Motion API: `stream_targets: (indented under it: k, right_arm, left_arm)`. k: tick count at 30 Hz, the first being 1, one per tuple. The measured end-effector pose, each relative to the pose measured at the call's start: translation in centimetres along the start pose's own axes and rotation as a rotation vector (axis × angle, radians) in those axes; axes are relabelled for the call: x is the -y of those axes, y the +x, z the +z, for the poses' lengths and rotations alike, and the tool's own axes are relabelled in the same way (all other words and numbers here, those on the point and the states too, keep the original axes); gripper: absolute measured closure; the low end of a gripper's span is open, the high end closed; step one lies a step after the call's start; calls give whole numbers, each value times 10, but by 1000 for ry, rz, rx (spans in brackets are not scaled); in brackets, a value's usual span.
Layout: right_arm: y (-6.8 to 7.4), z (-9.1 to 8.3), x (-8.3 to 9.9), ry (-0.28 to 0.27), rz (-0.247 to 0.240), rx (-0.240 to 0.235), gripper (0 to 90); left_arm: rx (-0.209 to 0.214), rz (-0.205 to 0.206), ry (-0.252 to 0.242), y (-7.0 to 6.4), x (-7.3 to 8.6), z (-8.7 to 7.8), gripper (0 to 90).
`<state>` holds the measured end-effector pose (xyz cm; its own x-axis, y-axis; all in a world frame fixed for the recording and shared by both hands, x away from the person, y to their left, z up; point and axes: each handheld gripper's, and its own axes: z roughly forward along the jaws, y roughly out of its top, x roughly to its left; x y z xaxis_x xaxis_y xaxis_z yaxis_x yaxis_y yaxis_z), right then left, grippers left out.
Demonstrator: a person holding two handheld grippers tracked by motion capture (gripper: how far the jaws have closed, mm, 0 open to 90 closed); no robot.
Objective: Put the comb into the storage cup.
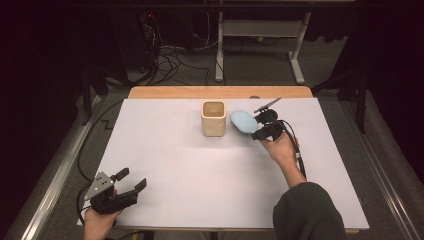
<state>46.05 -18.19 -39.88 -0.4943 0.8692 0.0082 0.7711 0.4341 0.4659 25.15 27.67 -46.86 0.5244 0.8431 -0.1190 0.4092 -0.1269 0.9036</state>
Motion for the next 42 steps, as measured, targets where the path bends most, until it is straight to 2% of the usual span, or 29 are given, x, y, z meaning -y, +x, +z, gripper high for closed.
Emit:
stream_targets:
  k: [7,12,23,34,42]
  right_arm:
    - [-3,-11,12,-32,3,-18,705]
    - [-4,-19,24,-55,-12,-22,705]
    - [-2,-35,50,-95,-50,-23,705]
    - [3,-45,73,-138,-76,-61,705]
    - [12,-52,83,-154,-108,-79,705]
  left_arm:
    - [5,-6,-1,-1,0,0,237]
    - [5,-9,-5,-2,-1,1,238]
    - [10,16,-16,-10,-6,3,238]
    - [55,24,-21,-24,-17,11,235]
    - [93,44,4,-37,-26,24,220]
